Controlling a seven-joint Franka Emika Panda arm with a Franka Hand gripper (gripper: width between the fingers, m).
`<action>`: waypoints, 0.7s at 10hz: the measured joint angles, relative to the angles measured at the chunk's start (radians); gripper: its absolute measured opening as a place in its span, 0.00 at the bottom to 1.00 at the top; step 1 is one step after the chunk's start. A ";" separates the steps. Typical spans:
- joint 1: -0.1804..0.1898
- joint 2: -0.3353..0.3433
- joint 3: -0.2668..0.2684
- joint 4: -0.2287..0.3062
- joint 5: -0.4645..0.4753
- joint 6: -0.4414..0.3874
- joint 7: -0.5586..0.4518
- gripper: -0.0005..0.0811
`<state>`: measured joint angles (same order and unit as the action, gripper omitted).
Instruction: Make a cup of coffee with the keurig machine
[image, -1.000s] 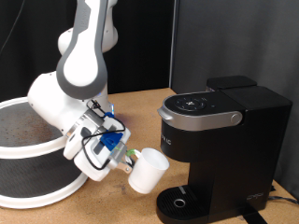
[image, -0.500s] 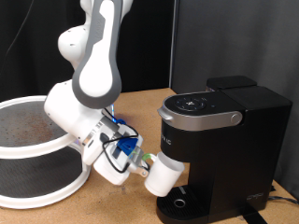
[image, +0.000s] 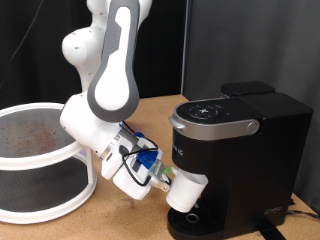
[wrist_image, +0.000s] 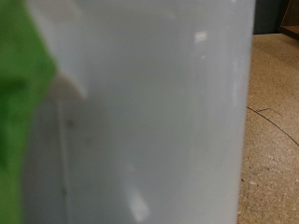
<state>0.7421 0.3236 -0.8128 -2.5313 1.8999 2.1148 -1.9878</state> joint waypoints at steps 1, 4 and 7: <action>0.000 0.006 0.005 0.000 0.011 0.000 -0.011 0.08; -0.002 0.041 0.016 0.001 0.049 -0.026 -0.045 0.08; -0.005 0.078 0.025 0.017 0.085 -0.064 -0.066 0.08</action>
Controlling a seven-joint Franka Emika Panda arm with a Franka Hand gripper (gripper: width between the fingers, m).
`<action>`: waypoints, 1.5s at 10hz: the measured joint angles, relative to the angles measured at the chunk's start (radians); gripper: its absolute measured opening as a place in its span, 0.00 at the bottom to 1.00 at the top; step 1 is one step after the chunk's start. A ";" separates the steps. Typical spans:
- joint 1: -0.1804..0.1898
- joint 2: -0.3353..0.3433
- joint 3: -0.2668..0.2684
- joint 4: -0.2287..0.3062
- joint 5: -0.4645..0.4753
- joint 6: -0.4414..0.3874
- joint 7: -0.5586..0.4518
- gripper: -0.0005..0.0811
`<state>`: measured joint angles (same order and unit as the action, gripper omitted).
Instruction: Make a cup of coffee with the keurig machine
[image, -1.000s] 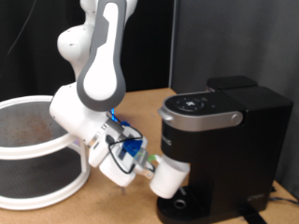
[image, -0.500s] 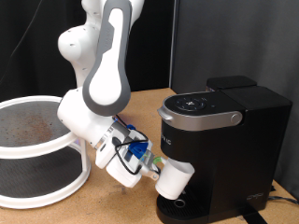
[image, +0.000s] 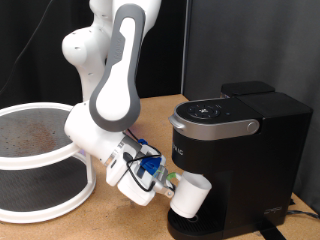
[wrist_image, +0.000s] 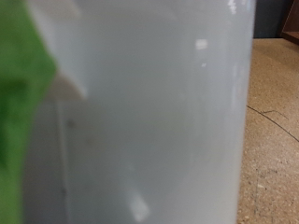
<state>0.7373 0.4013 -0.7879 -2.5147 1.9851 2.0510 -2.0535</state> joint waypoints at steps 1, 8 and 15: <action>0.000 0.008 0.002 0.005 0.006 -0.006 -0.001 0.08; -0.005 0.050 0.014 0.027 0.028 -0.035 -0.001 0.12; -0.030 0.031 -0.022 0.015 -0.125 -0.070 0.152 0.98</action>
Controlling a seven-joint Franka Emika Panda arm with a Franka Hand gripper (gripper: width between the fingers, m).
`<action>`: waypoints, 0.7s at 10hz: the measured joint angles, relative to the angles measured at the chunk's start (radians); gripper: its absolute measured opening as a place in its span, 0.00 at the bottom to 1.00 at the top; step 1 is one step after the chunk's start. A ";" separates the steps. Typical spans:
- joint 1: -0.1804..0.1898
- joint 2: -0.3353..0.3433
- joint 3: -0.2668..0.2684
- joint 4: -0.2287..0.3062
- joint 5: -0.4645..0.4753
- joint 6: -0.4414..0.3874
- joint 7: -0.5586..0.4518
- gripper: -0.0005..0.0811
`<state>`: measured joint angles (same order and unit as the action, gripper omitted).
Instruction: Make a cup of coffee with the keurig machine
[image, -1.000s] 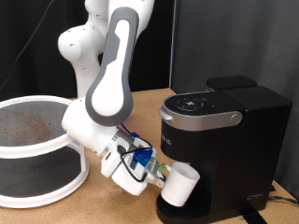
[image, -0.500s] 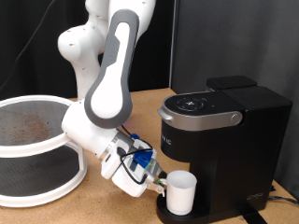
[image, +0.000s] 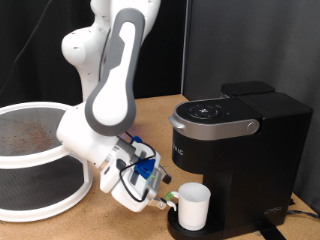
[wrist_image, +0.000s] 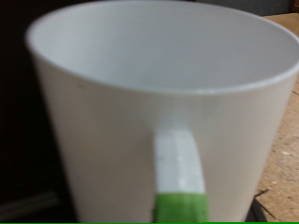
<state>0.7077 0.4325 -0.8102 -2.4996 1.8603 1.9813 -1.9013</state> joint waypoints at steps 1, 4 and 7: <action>-0.012 -0.024 -0.023 -0.009 -0.052 -0.042 0.024 0.98; -0.043 -0.102 -0.090 -0.037 -0.165 -0.125 0.059 0.99; -0.057 -0.207 -0.158 -0.076 -0.255 -0.139 0.079 0.99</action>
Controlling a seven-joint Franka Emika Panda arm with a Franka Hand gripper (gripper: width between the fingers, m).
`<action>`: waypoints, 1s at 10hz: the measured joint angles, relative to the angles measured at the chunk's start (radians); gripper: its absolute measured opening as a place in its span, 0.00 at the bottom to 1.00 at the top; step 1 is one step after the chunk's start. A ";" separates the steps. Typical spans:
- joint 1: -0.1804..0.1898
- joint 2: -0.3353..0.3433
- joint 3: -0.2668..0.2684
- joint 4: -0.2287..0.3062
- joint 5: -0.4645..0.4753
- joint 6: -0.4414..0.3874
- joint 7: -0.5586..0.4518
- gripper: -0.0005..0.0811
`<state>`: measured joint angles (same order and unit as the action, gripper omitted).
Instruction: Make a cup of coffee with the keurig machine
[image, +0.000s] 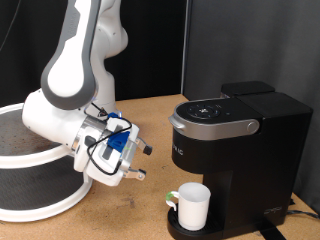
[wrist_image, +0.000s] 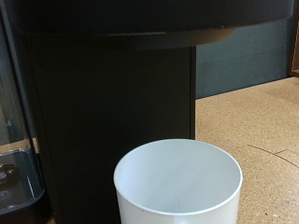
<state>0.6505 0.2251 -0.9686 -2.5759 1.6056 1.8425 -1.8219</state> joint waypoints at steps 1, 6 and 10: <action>0.001 0.002 0.002 0.000 0.000 0.005 0.000 0.99; -0.001 -0.139 -0.017 0.001 -0.048 -0.144 0.033 0.99; -0.001 -0.314 -0.013 0.000 -0.073 -0.149 0.129 0.99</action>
<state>0.6493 -0.0885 -0.9819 -2.5758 1.5326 1.6935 -1.6931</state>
